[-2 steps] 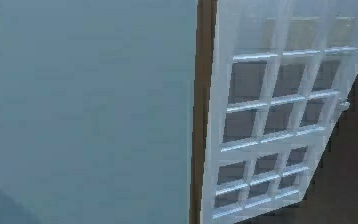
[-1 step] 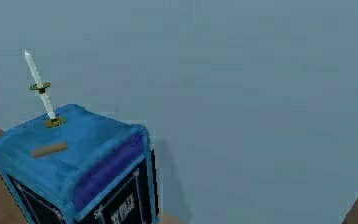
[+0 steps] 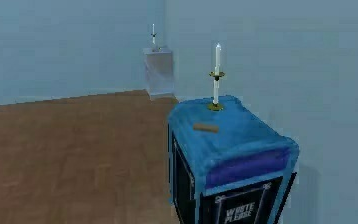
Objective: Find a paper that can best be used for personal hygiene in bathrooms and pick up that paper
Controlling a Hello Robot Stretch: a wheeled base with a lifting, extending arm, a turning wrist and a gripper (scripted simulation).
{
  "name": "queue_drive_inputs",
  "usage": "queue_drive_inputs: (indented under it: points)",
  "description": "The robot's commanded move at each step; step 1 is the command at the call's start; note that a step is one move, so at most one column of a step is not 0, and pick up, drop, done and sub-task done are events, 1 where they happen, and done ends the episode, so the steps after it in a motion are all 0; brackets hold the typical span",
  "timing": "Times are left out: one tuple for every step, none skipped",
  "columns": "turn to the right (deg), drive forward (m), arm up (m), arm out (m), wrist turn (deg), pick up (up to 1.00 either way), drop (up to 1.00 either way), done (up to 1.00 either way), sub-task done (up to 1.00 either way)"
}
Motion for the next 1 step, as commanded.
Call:
queue_drive_inputs:
  points:
    - [-45.0, 0.00, 0.00, 0.00, 0.0, 0.00, 0.00, 0.00, 0.00]
